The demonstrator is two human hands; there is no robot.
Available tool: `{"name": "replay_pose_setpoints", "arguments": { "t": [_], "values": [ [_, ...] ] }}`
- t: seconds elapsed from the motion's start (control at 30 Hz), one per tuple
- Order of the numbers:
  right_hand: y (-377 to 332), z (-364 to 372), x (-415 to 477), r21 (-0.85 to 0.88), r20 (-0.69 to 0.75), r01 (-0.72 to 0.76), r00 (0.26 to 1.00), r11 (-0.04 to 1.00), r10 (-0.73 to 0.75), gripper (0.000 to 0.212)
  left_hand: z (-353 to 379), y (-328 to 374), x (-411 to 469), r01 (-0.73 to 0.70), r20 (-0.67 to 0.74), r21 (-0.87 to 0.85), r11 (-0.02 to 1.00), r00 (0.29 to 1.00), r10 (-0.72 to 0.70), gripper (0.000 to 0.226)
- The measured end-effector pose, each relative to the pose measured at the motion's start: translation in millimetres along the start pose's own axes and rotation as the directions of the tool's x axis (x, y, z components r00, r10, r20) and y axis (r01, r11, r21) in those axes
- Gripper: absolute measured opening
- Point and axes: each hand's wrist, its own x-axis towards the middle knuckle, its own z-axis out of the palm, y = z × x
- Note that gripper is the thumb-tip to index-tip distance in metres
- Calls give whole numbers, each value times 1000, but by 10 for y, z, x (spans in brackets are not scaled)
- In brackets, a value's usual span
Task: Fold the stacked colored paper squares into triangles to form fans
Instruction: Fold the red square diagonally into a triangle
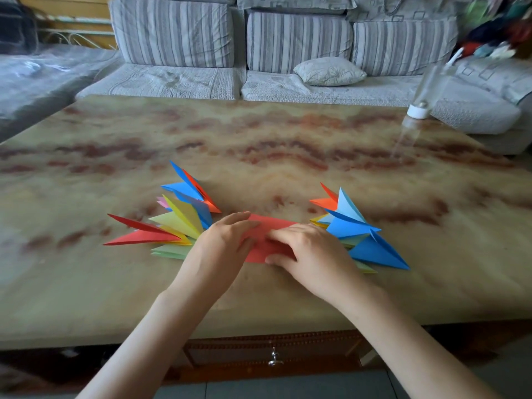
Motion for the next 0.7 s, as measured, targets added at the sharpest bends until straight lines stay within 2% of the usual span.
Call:
{"name": "replay_pose_setpoints", "arguments": {
  "t": [0.13, 0.27, 0.3, 0.33, 0.4, 0.43, 0.47, 0.53, 0.6, 0.7],
  "values": [
    [24, -2, 4, 44, -71, -65, 995, 997, 68, 29, -15, 15, 9, 111, -52, -109, 988, 992, -117, 32],
    [57, -36, 7, 88, -234, -64, 969, 994, 83, 25, -73, 94, 26, 250, -92, -183, 951, 958, -270, 38],
    [54, -47, 11, 92, -273, -51, 959, 994, 74, 25, -100, 121, 32, 308, -80, -249, 918, 938, -337, 40],
    [55, -54, 14, 88, -310, -36, 949, 996, 61, 25, -131, 142, 44, 368, -37, -380, 849, 910, -412, 42],
    [59, -44, 22, 68, -372, 13, 928, 998, 13, 27, -194, 176, 77, 466, 155, -683, 563, 845, -512, 45],
    [59, -37, 24, 63, -375, 51, 927, 997, -24, 30, -211, 184, 83, 485, 232, -765, 425, 822, -520, 46],
    [62, -29, 26, 59, -356, 96, 932, 994, -69, 34, -213, 179, 87, 487, 254, -791, 371, 813, -524, 46],
    [55, -14, 23, 55, -282, 167, 948, 984, -145, 40, -195, 153, 89, 460, 180, -764, 452, 825, -536, 45],
    [32, -20, 12, 105, -224, 173, 964, 979, -146, 44, -177, 147, 84, 402, 104, -764, 504, 849, -518, 50],
    [23, -98, 1, 324, -189, 68, 982, 944, -6, 46, -206, 157, 78, 335, 102, -829, 447, 877, -470, 56]
  ]
}}
